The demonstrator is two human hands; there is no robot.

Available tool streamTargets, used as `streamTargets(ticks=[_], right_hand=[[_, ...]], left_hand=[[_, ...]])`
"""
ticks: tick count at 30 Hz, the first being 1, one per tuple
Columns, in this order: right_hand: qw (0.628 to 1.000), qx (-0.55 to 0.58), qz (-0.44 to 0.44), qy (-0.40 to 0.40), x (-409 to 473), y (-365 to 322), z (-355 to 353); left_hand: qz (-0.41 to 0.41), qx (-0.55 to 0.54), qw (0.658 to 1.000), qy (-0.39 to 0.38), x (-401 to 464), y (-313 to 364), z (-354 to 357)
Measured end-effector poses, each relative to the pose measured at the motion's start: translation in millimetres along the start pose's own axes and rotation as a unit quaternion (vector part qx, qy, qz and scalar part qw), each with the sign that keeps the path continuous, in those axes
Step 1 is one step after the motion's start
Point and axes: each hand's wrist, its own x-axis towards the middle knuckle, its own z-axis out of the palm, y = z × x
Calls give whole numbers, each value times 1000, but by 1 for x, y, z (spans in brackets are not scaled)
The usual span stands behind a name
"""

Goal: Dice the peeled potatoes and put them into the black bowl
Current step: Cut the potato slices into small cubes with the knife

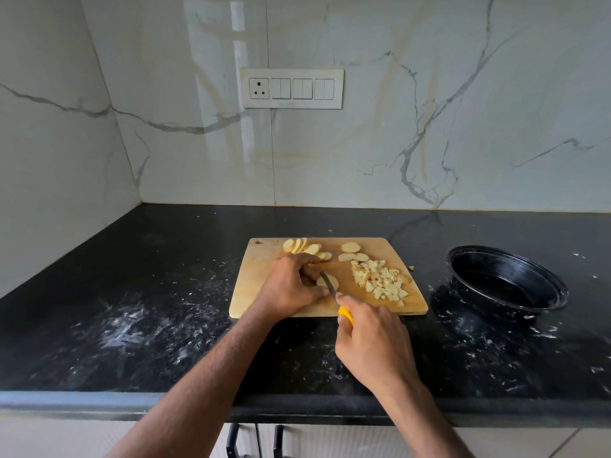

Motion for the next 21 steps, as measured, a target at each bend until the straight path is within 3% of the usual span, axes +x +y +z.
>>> streamTargets(ticks=[21], right_hand=[[999,-27,-30,-28,-11,4,-10]], left_hand=[[76,51,995,-35,3,-3,1]])
